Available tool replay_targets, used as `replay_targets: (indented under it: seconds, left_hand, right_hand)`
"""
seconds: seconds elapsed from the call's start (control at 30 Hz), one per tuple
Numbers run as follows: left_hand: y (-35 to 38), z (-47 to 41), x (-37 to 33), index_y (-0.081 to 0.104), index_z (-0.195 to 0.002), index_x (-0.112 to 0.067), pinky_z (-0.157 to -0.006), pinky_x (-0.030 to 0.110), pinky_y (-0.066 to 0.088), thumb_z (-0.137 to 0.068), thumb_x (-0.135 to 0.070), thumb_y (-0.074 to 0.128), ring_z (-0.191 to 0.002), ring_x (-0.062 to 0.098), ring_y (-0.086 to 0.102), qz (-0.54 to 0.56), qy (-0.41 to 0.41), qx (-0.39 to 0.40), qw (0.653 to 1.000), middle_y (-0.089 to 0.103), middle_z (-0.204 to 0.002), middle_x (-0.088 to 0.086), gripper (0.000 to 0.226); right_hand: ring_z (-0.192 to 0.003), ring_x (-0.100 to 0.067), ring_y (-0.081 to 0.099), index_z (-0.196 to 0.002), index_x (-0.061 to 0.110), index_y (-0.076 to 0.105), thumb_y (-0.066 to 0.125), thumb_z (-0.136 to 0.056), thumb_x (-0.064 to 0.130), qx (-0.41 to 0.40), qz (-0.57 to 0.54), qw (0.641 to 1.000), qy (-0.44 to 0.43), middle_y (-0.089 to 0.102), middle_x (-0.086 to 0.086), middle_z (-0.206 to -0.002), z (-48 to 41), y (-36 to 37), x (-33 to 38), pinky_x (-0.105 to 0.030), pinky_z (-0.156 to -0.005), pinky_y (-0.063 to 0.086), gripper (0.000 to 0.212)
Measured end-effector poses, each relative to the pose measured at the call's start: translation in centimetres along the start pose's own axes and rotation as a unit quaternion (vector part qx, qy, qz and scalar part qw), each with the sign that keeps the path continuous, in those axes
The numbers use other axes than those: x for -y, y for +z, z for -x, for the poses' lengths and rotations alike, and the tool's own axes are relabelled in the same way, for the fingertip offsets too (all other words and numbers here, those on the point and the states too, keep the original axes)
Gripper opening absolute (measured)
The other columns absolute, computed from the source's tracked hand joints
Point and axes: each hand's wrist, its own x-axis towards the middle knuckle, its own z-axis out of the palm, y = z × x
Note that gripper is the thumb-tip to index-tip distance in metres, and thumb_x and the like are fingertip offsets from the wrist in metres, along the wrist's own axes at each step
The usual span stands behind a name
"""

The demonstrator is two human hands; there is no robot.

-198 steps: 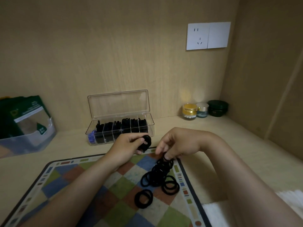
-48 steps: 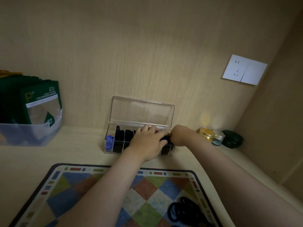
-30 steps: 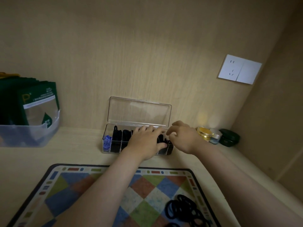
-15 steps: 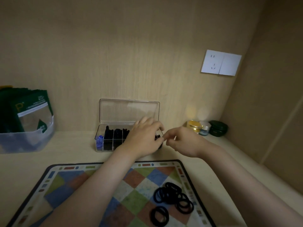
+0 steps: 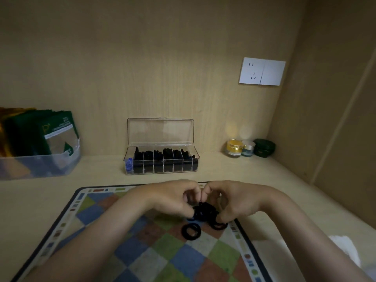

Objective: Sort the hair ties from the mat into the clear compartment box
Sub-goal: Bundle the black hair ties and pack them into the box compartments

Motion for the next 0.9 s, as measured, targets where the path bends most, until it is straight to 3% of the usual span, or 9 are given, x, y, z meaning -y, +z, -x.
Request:
replay_targets:
  seconds: [0.07, 0.17, 0.27, 0.37, 0.53, 0.73, 0.9]
  left_hand:
    - [0.5, 0.4, 0.6, 0.052, -0.096, -0.038, -0.094, 0.041, 0.050, -0.074, -0.031, 0.080, -0.109, 0.021, 0.053, -0.042, -0.002, 0.011, 0.999, 0.052, -0.117, -0.001, 0.037]
    - [1.3, 0.2, 1.3, 0.055, -0.099, -0.035, -0.094, 0.033, 0.048, -0.072, -0.036, 0.084, -0.105, 0.012, 0.050, -0.090, 0.016, -0.036, 0.995, 0.048, -0.112, -0.008, 0.039]
    - [1.3, -0.3, 1.8, 0.066, -0.096, -0.034, -0.087, 0.033, 0.052, -0.073, -0.033, 0.081, -0.096, 0.010, 0.057, -0.085, 0.031, -0.097, 0.991, 0.054, -0.105, -0.010, 0.028]
    - [0.9, -0.8, 2.9, 0.073, -0.096, -0.033, -0.082, 0.037, 0.053, -0.078, -0.037, 0.074, -0.087, 0.007, 0.058, -0.147, 0.029, -0.152, 0.977, 0.058, -0.095, -0.013, 0.018]
    - [0.5, -1.1, 4.5, 0.077, -0.088, -0.029, -0.078, 0.036, 0.055, -0.082, -0.029, 0.072, -0.080, 0.006, 0.062, -0.088, 0.010, -0.196, 0.977, 0.065, -0.087, -0.012, 0.007]
    - [0.5, -1.4, 4.1, 0.070, -0.088, -0.028, -0.062, 0.026, 0.046, -0.090, -0.031, 0.064, -0.068, 0.003, 0.059, -0.006, -0.022, -0.219, 0.975, 0.065, -0.075, -0.012, 0.008]
    - [0.8, -1.5, 3.7, 0.066, -0.091, -0.027, -0.059, 0.026, 0.040, -0.095, -0.032, 0.059, -0.060, 0.002, 0.052, 0.022, -0.014, -0.221, 0.975, 0.060, -0.073, -0.012, 0.010]
  right_hand:
    - [-0.072, -0.004, 0.058, -0.114, 0.037, 0.059, 0.080, -0.073, 0.015, 0.011, 0.037, 0.999, 0.008, 0.061, 0.010, -0.092, -0.4, 0.7, 0.0, -0.018, -0.063, 0.047, 0.051]
    - [-0.077, -0.007, 0.061, -0.109, 0.037, 0.063, 0.081, -0.071, 0.019, -0.028, 0.071, 0.997, 0.022, 0.065, 0.009, -0.096, -1.4, 1.3, 0.1, -0.021, -0.063, 0.049, 0.046]
    - [-0.086, -0.011, 0.065, -0.102, 0.032, 0.070, 0.079, -0.071, 0.026, -0.094, 0.105, 0.990, 0.008, 0.068, 0.007, -0.098, -2.6, 1.8, 0.0, -0.029, -0.076, 0.057, 0.033]
    - [-0.087, -0.010, 0.064, -0.102, 0.028, 0.076, 0.077, -0.077, 0.025, -0.158, 0.123, 0.980, -0.019, 0.069, 0.007, -0.099, -4.1, 2.3, -0.4, -0.029, -0.080, 0.056, 0.025]
    - [-0.084, -0.006, 0.067, -0.102, 0.025, 0.079, 0.076, -0.084, 0.022, -0.212, 0.063, 0.975, -0.020, 0.075, 0.008, -0.094, -5.5, 1.8, -0.8, -0.022, -0.077, 0.054, 0.019]
    - [-0.084, -0.005, 0.068, -0.100, 0.022, 0.077, 0.069, -0.091, 0.015, -0.218, -0.036, 0.975, -0.007, 0.074, 0.008, -0.091, -5.2, 0.0, -1.0, -0.019, -0.073, 0.052, 0.014]
    - [-0.068, -0.004, 0.065, -0.109, 0.019, 0.073, 0.059, -0.098, 0.017, -0.137, -0.043, 0.989, 0.024, 0.074, 0.002, -0.092, -3.1, -1.3, -0.7, -0.020, -0.058, 0.050, 0.017]
